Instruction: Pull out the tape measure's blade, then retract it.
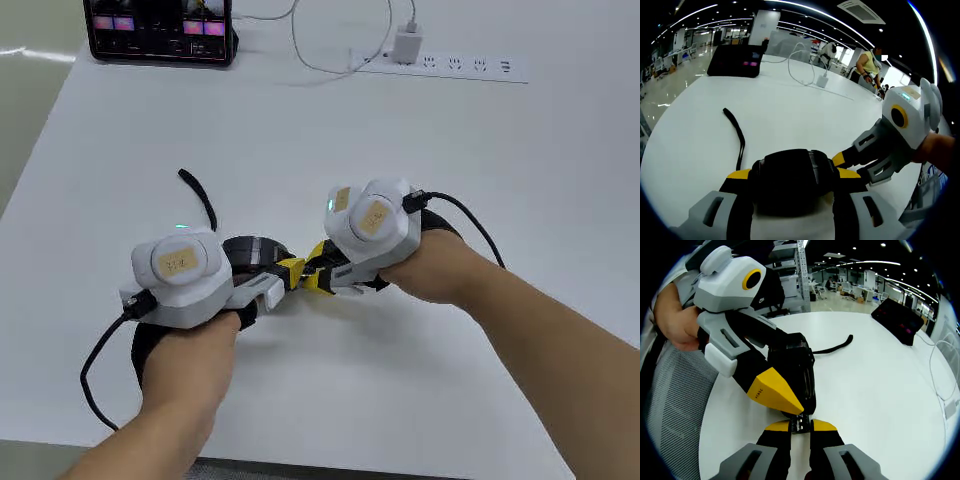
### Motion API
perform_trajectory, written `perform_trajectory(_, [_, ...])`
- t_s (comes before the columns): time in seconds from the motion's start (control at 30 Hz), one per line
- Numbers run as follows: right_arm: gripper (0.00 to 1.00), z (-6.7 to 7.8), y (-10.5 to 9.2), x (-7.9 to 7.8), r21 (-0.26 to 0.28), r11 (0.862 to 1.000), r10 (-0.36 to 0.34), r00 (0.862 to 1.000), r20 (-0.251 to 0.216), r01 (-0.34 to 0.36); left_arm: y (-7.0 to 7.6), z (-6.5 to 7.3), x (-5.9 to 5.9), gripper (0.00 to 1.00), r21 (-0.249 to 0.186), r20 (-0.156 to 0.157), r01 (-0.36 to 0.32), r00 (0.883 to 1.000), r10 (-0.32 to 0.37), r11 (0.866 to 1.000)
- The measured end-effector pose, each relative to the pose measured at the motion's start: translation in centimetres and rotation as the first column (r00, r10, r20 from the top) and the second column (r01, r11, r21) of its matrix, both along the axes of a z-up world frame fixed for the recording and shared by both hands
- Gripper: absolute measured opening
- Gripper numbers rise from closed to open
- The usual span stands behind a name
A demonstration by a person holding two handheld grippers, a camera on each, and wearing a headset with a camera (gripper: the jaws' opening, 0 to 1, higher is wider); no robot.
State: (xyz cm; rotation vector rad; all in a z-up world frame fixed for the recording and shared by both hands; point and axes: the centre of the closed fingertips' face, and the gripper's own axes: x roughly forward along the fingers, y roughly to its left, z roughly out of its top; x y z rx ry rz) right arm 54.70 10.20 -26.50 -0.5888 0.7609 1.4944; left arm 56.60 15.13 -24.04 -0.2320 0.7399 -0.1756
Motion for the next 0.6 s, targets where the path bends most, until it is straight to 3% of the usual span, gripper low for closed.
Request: perform_trajectory(0.6, [0.1,0.01,0.35,-0.04,0.007,1.0,-0.001,1.0,0.003,0.001,-0.09,0.13,-0.12,0.61,0.001,0.004,-0.004,1.0,0.004,1.0])
